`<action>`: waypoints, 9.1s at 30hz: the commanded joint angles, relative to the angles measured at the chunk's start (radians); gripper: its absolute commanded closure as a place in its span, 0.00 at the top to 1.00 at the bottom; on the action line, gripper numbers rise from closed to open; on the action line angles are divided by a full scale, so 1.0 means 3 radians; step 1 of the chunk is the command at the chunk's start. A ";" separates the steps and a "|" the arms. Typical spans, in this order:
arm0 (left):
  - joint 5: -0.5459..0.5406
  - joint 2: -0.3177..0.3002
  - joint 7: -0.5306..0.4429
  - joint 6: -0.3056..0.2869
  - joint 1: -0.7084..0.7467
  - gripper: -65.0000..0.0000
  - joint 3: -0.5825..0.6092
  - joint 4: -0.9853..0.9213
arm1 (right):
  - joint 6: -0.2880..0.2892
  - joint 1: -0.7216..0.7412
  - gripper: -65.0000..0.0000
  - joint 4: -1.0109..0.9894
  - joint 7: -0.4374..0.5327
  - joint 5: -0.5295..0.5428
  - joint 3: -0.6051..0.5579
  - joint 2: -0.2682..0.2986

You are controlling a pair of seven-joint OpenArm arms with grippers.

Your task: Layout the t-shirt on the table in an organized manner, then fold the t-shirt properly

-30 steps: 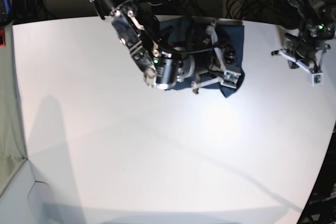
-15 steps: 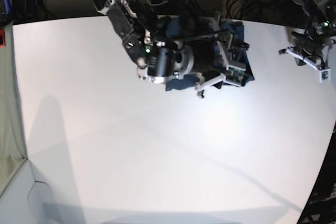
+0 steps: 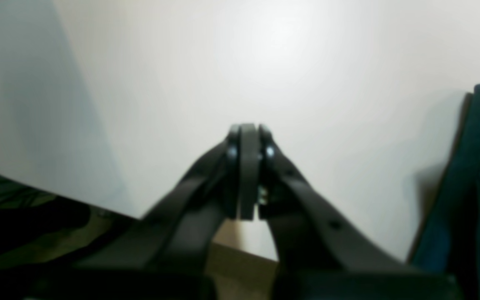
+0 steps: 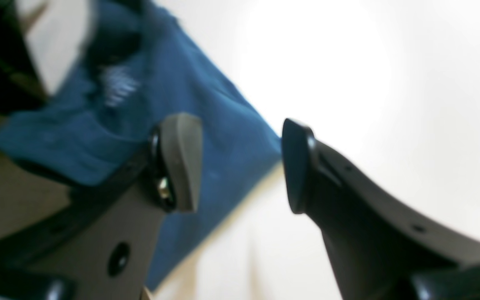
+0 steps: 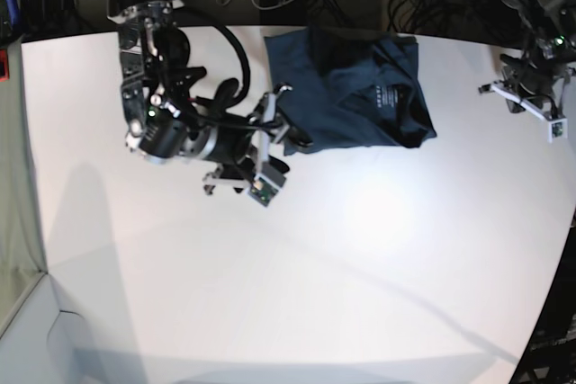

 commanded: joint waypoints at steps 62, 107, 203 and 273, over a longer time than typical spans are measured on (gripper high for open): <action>-0.1913 0.0046 0.0913 0.0006 0.0014 0.67 0.0817 -0.0275 | -0.0003 -0.0489 0.49 0.0401 0.0079 0.0061 -0.0814 0.0225; -0.0609 0.0199 0.0448 0.0006 -0.0278 0.21 0.1288 -0.1226 | -0.0003 -0.0474 0.49 0.0396 0.0079 0.0056 -0.0671 0.0286; 0.1637 -0.0460 -0.0498 -0.0004 -0.0702 0.49 0.1932 0.0216 | -0.0003 -0.0883 0.00 0.0697 0.0079 0.0061 0.0925 0.0005; 0.1637 0.0128 -0.0841 -0.0979 0.1364 0.00 0.1656 -0.0290 | -0.0003 -0.1671 0.00 0.0007 0.0989 0.0061 0.1339 0.0404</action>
